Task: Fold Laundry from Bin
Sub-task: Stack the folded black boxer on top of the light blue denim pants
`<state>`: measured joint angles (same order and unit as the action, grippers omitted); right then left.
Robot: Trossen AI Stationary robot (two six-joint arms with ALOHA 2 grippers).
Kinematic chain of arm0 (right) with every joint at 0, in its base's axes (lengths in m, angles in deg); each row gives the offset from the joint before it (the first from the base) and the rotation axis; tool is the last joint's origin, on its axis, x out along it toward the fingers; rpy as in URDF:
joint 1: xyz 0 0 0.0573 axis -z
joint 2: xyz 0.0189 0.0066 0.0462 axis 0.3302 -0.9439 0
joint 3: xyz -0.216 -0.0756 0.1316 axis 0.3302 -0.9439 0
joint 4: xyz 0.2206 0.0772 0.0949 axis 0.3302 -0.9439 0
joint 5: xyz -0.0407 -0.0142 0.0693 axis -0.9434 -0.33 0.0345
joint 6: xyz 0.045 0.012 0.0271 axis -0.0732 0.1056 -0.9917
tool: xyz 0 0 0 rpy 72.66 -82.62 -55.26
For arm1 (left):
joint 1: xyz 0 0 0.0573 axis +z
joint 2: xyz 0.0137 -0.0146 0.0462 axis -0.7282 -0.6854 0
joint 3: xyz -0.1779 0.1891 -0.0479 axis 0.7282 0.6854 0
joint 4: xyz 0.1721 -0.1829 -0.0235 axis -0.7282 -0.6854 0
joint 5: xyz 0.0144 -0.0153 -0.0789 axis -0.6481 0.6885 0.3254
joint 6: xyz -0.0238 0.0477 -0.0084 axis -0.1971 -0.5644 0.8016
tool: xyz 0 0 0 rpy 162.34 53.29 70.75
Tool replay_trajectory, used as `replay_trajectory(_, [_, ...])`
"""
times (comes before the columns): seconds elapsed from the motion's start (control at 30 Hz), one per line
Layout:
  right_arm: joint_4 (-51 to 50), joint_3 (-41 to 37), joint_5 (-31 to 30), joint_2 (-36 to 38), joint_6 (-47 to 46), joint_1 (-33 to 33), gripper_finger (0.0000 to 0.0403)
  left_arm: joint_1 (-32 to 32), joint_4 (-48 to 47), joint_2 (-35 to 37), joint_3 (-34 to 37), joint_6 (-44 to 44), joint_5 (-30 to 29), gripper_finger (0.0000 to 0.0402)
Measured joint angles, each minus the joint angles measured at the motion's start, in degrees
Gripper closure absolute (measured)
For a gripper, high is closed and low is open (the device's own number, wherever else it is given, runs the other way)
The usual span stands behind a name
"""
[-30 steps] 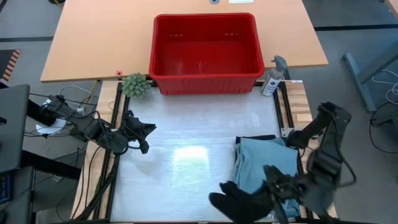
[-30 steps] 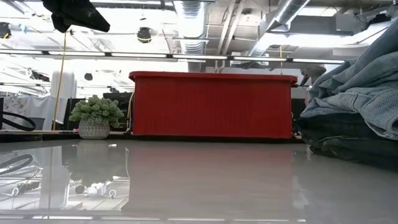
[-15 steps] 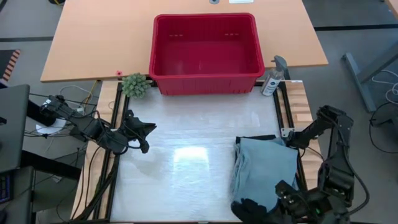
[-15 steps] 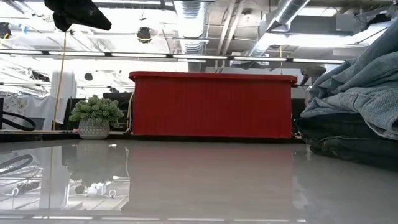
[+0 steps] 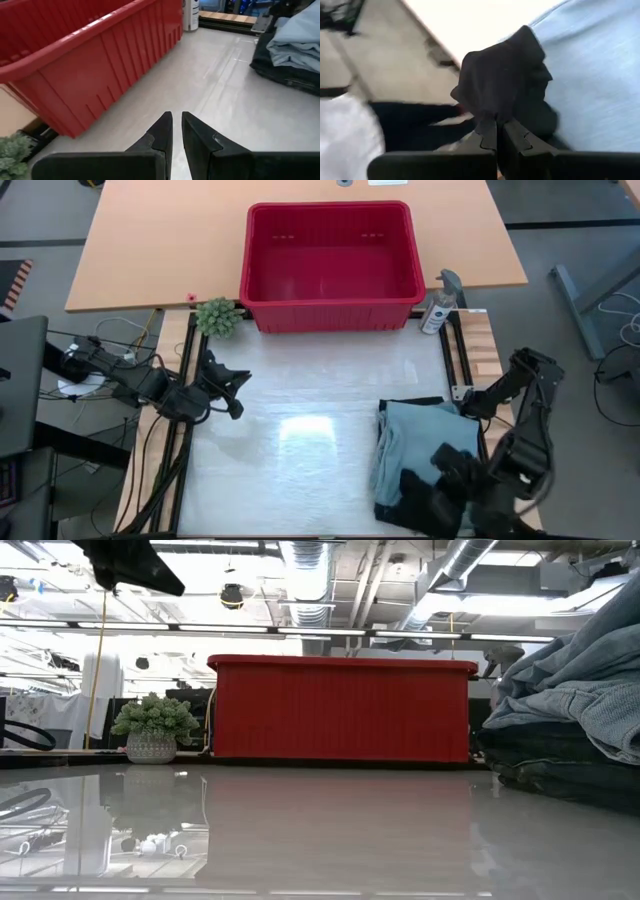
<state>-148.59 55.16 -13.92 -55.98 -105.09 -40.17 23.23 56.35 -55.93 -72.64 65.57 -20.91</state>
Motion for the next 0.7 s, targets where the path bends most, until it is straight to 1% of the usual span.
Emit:
replay_trajectory(0.1, [-5.3, 0.0, 0.0, 0.1, 1.9, 2.9, 0.0379, 0.9, 0.0, 0.0, 0.0, -1.7, 0.0, 0.0372])
replay_trajectory(0.27, [-11.8, 0.0, 0.2, 0.9, 13.0, 10.0, 0.0379, 2.6, 0.0, 0.0, 0.0, -4.4, 0.0, 0.0372])
replay_trajectory(0.37, [-16.4, 0.0, 0.4, 1.8, 17.0, 14.1, 0.0379, 3.5, 0.0, 0.0, 0.0, -5.4, 0.0, 0.0372])
replay_trajectory(0.5, [-21.1, 0.0, 5.1, 2.9, 20.9, 18.7, 0.0379, 4.2, 0.0, 0.0, 0.0, -5.6, 0.0, 0.0372])
replay_trajectory(0.6, [-20.9, -0.3, 8.5, 2.8, 25.0, 20.8, 0.0379, 4.3, 0.0, 0.0, 0.0, -5.6, 0.1, 0.0372])
replay_trajectory(0.7, [-20.9, -1.5, 11.2, 2.8, 27.2, 22.4, 0.0379, 4.3, 0.0, 0.0, 0.0, -5.5, 0.8, 0.0372])
